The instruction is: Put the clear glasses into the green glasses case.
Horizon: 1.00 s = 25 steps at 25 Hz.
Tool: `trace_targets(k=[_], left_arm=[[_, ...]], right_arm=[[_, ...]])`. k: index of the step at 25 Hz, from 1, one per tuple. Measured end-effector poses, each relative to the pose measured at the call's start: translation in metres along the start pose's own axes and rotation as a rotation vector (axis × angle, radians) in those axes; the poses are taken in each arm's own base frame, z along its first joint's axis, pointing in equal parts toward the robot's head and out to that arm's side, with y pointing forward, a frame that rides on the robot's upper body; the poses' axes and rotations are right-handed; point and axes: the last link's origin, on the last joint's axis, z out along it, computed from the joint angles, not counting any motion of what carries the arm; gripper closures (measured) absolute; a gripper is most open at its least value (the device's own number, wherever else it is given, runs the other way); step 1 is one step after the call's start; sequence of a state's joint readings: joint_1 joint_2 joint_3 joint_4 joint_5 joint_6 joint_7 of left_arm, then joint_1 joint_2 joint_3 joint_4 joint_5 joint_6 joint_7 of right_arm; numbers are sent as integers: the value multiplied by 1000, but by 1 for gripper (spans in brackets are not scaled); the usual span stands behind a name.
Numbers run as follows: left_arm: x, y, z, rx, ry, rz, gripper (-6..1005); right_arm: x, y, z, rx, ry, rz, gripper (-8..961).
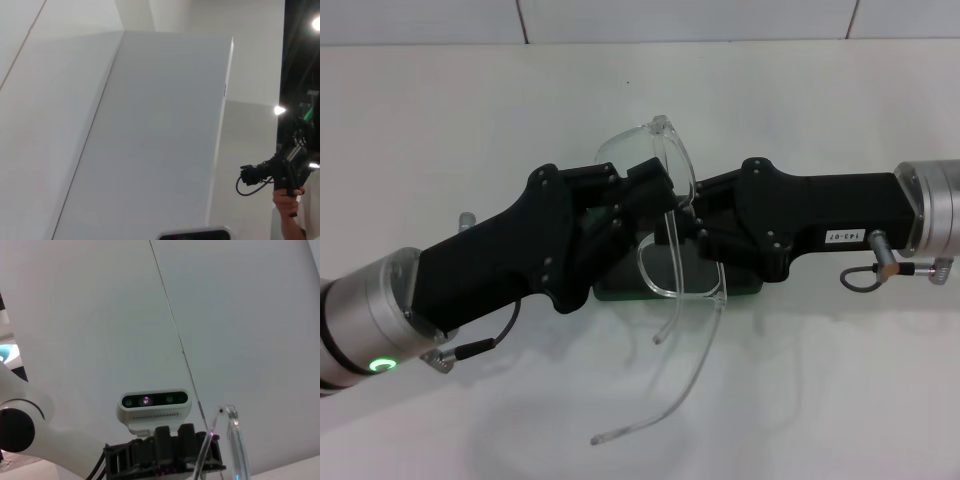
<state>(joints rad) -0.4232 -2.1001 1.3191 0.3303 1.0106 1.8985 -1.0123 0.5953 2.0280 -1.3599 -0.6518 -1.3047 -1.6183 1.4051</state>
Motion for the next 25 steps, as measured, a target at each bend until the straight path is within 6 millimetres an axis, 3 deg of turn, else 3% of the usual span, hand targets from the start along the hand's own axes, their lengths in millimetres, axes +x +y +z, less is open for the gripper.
trace_targets(k=[17,25], left_arm=[[-3,-4,-1,38,-9,-14,889],[11,6,-11,-11,62,4,889]], right_arm=[[0,-1,0,4,-3,-10,839],[0,-5,-11,63,-26,-16,840]])
